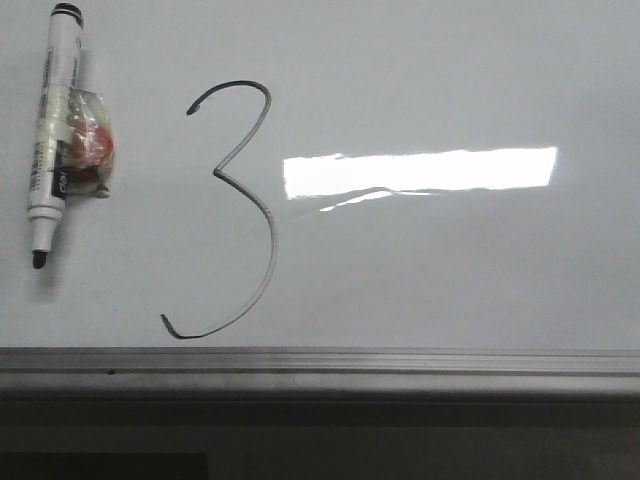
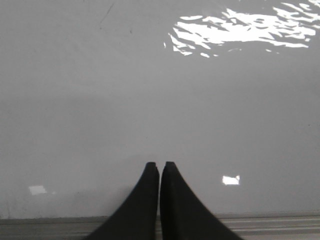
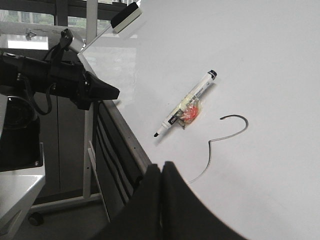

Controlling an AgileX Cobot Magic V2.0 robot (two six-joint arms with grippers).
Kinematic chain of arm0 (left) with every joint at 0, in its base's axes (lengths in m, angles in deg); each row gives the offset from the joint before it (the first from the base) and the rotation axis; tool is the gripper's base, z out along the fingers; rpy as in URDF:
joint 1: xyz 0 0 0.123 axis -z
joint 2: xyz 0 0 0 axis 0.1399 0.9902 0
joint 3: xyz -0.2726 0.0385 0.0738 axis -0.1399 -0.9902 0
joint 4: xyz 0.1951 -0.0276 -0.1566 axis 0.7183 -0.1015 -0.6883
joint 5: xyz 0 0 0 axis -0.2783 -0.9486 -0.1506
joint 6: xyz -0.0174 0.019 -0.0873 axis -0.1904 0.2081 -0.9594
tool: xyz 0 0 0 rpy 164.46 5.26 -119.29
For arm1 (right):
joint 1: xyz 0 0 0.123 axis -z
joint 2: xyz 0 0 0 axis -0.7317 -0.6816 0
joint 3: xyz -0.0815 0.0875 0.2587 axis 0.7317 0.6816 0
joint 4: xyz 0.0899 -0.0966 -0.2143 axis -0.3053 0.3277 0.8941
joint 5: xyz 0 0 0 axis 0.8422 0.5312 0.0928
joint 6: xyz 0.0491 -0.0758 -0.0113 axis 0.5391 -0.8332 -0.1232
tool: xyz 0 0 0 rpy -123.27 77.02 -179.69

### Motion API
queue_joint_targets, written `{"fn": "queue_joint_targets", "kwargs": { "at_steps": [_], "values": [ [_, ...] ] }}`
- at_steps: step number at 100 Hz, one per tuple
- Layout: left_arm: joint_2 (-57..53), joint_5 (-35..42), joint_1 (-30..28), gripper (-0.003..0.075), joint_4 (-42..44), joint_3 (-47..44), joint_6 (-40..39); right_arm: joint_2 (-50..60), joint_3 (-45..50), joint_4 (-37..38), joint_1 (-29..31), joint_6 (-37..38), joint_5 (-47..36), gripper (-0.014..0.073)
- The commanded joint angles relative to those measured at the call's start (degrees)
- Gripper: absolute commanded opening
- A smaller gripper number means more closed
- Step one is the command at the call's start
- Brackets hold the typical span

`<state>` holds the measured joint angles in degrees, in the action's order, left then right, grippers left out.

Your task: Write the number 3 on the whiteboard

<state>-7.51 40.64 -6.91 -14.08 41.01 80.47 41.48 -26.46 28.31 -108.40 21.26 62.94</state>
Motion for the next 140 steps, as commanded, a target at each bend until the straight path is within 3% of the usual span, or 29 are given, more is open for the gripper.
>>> {"fn": "queue_joint_targets", "kwargs": {
  "at_steps": [1,73,88,99,113,140],
  "values": [
    [-1.4,2.9,-0.3,-0.002,-0.1,-2.0,-0.6,-0.3,-1.5,0.8,0.3,0.0,-5.0,-0.0066],
    [-1.4,2.9,-0.3,-0.002,-0.1,-2.0,-0.6,-0.3,-1.5,0.8,0.3,0.0,-5.0,-0.0066],
    [-1.4,2.9,-0.3,-0.002,-0.1,-2.0,-0.6,-0.3,-1.5,-6.2,0.4,-0.1,-7.0,-0.0066],
    [-1.4,2.9,-0.3,-0.002,-0.1,-2.0,-0.6,-0.3,-1.2,-7.0,1.8,-0.1,-7.1,-0.0066],
    [-1.4,2.9,-0.3,-0.002,-0.1,-2.0,-0.6,-0.3,1.2,-8.3,10.1,-0.1,-9.7,-0.0066],
    [-1.4,2.9,-0.3,-0.002,-0.1,-2.0,-0.6,0.0,12.5,-13.4,39.1,-0.1,-27.6,-0.0066]
  ]
}}
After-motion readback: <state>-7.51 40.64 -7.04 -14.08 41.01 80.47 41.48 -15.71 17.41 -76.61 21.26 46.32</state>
